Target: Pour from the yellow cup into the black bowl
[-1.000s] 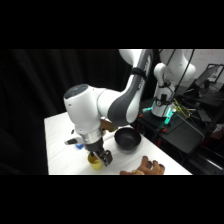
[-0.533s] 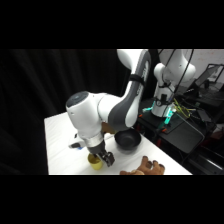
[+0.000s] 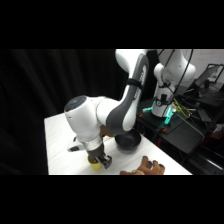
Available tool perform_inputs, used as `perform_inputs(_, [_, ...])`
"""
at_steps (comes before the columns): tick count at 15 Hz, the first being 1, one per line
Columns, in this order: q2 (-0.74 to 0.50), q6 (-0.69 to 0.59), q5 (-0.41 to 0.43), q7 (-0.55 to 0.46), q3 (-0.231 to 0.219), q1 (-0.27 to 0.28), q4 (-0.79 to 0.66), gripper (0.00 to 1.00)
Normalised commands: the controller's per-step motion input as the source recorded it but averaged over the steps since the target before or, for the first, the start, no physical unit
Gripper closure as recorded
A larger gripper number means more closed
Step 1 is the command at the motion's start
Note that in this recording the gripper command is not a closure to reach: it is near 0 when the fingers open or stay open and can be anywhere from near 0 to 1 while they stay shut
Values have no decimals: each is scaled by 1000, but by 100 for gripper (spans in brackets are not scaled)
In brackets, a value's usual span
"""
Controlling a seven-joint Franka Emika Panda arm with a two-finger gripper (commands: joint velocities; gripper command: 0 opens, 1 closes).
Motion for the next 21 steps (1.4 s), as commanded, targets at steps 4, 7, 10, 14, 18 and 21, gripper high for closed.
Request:
perform_inputs(4, [79,-112,119,-215,57,-61,227,72])
perform_inputs(7, [58,-124,98,-197,43,-36,184,21])
perform_inputs(10, [-48,-171,63,-34,-23,21,110,18])
perform_inputs(14, [-304,-84,16,141,-123,43,-88,18])
perform_inputs(18, [-548,-98,71,166,-105,-14,-374,18])
perform_inputs(21, [-638,-88,114,270,-95,9,-588,18])
